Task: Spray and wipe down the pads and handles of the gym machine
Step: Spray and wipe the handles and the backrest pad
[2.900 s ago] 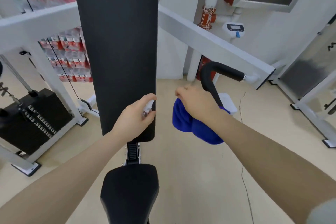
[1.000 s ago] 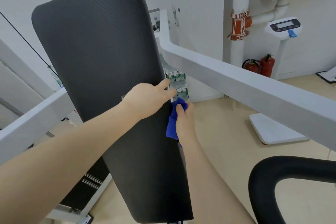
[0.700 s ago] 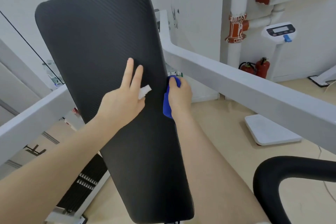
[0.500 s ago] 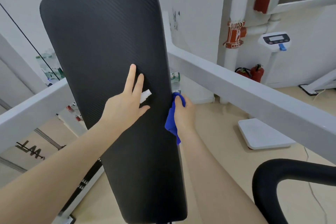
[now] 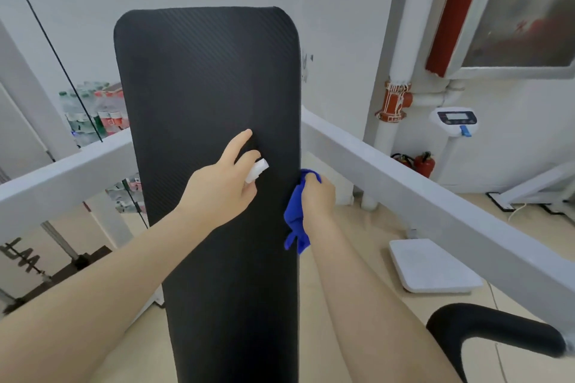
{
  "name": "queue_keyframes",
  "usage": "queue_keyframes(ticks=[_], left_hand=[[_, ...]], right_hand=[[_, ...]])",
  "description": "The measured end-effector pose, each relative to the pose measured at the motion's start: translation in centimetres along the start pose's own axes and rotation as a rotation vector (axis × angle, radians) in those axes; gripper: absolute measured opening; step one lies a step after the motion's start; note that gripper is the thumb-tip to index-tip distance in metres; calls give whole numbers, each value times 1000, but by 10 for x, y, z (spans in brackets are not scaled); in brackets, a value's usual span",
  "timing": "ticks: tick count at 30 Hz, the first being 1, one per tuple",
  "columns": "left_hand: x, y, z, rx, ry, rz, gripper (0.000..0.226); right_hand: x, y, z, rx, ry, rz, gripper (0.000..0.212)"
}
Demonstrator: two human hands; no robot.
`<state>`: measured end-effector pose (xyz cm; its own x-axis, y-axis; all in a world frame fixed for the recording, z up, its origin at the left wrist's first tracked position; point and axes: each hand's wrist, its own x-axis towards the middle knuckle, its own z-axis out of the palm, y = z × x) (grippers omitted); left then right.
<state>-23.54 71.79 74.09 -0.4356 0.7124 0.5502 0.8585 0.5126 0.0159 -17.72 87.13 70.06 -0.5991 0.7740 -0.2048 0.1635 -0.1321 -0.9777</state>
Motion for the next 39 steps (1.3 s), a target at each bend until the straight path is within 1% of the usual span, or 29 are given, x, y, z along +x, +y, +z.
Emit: queue_keyframes(ticks=[2, 4, 7, 10, 14, 16, 19, 21, 23, 25, 27, 28, 29, 31, 32, 33, 35, 36, 37, 39], left_hand=[[2, -4, -3, -27, 15, -1, 35], [7, -11, -11, -55, 25, -26, 36], [18, -25, -26, -75, 65, -62, 38], [32, -39, -44, -82, 132, -74, 45], [52, -57, -65, -56, 100, -135, 55], [61, -65, -72, -55, 121, -172, 57], [65, -78, -73, -42, 65, -212, 59], [65, -83, -70, -37, 32, -188, 62], [64, -89, -69, -97, 63, -166, 61], [61, -94, -69, -213, 143, -172, 57], [57, -103, -70, -293, 274, -178, 54], [55, -108, -72, -313, 335, -184, 52], [53, -113, -73, -323, 372, -201, 49], [50, -123, -74, -329, 380, -251, 47], [48, -127, -72, -334, 365, -277, 48], [46, -131, -71, -344, 348, -297, 50], [40, -132, -68, -392, 317, -321, 57], [35, -132, -68, -439, 308, -329, 61], [29, -135, -68, -506, 303, -340, 64], [16, -144, -72, -622, 318, -360, 67]], right_hand=[[0, -10, 0, 9, 8, 19, 19], [3, -41, 1, 58, 10, -29, 23], [9, -97, 7, 68, 39, -186, 23], [17, -139, 18, -17, 129, -355, 25], [25, -171, 22, -96, 221, -509, 32], [27, -188, 23, -143, 240, -588, 30], [22, -221, 31, -295, 220, -717, 21], [15, -245, 42, -509, 172, -768, 18], [4, -264, 62, -723, 145, -747, 15], [-12, -271, 91, -869, 144, -738, 14], [-23, -269, 132, -942, 100, -837, 21], [-27, -267, 152, -977, 65, -894, 20], [-29, -263, 164, -1011, 29, -944, 19], [-24, -261, 166, -1027, 1, -992, 24], [-19, -261, 158, -1023, 19, -989, 26], [-13, -261, 148, -1018, 75, -984, 26], [-3, -256, 133, -1029, 257, -955, 23], [-3, -253, 133, -1050, 320, -935, 22], [-6, -250, 142, -1072, 349, -925, 20], [-17, -251, 171, -1082, 320, -944, 20]])
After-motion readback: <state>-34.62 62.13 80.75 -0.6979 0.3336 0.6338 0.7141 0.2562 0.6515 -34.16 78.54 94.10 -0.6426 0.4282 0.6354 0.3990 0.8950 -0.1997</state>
